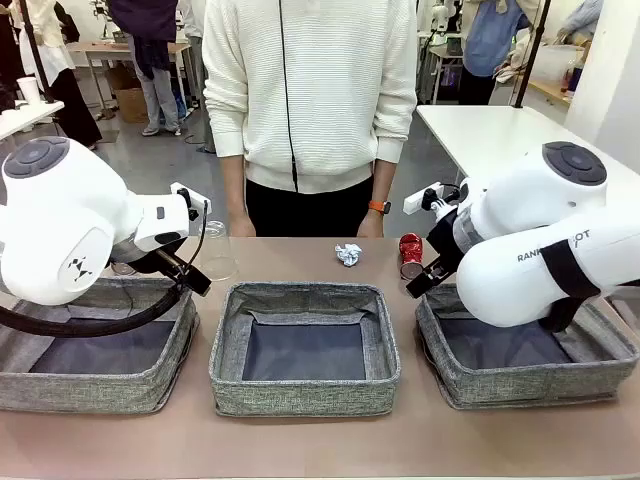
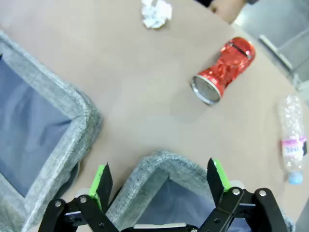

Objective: Sort the waste into the appropriate baskets.
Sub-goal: Pick up the waste item pointed out by the person.

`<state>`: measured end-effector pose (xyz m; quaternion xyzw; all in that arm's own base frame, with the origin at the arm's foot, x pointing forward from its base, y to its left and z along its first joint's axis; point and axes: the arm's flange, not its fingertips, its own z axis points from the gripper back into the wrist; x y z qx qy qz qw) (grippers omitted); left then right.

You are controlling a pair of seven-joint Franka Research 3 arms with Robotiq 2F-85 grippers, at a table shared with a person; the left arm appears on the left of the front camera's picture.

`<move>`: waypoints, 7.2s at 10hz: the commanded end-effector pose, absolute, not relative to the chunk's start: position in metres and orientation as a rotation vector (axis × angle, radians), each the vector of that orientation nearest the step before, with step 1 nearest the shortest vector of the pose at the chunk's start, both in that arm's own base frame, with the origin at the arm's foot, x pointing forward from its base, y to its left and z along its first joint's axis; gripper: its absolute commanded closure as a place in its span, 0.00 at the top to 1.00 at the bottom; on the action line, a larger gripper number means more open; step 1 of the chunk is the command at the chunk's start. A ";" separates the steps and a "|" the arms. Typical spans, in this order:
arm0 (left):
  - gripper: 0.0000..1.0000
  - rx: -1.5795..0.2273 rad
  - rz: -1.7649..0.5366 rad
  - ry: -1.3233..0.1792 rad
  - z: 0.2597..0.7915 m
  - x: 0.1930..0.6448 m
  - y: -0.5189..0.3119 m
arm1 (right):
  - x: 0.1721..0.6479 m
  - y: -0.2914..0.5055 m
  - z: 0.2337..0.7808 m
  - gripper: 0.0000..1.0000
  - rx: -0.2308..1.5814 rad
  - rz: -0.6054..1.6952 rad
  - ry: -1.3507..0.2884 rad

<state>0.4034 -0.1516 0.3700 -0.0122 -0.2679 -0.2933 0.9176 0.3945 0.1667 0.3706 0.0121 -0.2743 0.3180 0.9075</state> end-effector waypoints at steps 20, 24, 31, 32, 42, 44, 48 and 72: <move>1.00 -0.060 -0.684 -0.635 0.554 0.298 -0.132 | 0.289 0.148 0.552 1.00 0.015 0.556 -0.649; 1.00 -0.649 -0.630 -0.324 0.582 0.287 -0.111 | 0.249 0.130 0.588 1.00 0.270 0.526 -0.640; 1.00 -1.500 -0.214 -0.475 0.548 0.245 0.094 | 0.209 -0.058 0.602 1.00 1.328 -0.069 -0.536; 1.00 -1.565 -0.143 -0.525 0.527 0.245 0.114 | 0.224 -0.082 0.574 1.00 1.406 -0.140 -0.468; 1.00 -1.629 0.008 -0.423 0.463 0.261 0.152 | 0.278 -0.143 0.499 1.00 1.492 -0.306 -0.264; 1.00 -1.629 0.008 -0.423 0.463 0.261 0.152 | 0.278 -0.143 0.499 1.00 1.492 -0.306 -0.264; 1.00 -1.629 0.008 -0.423 0.463 0.261 0.152 | 0.278 -0.143 0.499 1.00 1.492 -0.306 -0.264; 1.00 -1.629 0.008 -0.423 0.463 0.261 0.152 | 0.502 0.122 0.411 1.00 0.162 -0.176 -0.209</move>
